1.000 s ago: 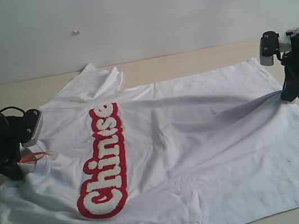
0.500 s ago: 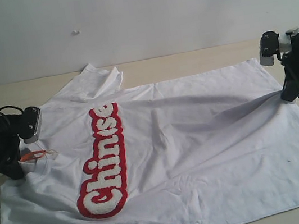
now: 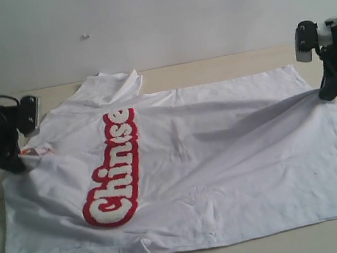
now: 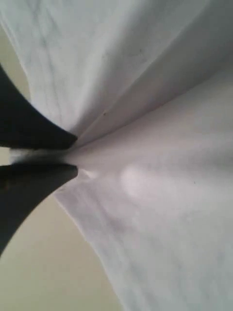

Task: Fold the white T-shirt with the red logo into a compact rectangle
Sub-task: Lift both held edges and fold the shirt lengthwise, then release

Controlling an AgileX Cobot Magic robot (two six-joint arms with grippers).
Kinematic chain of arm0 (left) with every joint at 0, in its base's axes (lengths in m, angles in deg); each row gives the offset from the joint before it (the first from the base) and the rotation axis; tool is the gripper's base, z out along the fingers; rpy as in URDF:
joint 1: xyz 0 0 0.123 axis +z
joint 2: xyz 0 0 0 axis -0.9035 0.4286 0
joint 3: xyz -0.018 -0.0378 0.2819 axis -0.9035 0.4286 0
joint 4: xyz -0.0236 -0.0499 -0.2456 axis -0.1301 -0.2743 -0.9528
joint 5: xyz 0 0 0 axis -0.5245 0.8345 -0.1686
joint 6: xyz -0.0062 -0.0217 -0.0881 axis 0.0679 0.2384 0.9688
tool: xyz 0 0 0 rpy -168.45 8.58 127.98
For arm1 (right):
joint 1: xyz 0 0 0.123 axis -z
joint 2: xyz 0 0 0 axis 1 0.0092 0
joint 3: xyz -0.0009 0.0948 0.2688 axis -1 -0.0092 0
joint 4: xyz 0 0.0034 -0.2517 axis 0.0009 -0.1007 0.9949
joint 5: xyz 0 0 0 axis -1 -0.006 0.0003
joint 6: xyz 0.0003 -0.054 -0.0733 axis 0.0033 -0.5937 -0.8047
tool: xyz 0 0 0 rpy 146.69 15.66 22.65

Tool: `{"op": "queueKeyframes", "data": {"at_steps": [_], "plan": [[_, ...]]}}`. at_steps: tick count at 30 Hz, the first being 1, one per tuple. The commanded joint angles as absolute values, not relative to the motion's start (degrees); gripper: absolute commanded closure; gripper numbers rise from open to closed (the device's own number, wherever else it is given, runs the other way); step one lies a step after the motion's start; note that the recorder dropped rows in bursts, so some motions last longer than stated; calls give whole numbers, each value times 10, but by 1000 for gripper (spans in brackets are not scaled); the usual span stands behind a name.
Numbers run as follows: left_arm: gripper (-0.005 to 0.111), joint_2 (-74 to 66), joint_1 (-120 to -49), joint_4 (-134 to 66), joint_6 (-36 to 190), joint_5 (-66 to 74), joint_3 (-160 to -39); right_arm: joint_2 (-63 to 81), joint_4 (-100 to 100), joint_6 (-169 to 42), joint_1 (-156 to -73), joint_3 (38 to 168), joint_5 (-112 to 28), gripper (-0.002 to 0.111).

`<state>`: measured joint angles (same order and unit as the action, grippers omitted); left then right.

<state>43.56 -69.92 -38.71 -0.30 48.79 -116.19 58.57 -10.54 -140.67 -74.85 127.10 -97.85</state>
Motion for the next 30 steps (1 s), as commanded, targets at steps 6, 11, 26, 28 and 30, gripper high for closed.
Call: {"op": "queueKeyframes", "data": {"at_steps": [6, 11, 26, 28, 30], "plan": [[107, 276, -697, -380, 41, 474, -1197, 472, -107, -1409, -748, 1271, -1019, 108], [107, 202, -697, -247, 211, 471, -1197, 391, -121, -1376, -748, 1271, -1037, 108], [107, 12, -697, -106, 559, 515, -1197, 208, -225, -1322, -748, 1271, -1122, 108], [107, -14, -697, -94, 632, 528, -1197, 199, -261, -1306, -748, 1271, -1122, 108], [107, -33, -697, -94, 634, 543, -1197, 191, -268, -1270, -748, 1269, -1122, 108]]}}
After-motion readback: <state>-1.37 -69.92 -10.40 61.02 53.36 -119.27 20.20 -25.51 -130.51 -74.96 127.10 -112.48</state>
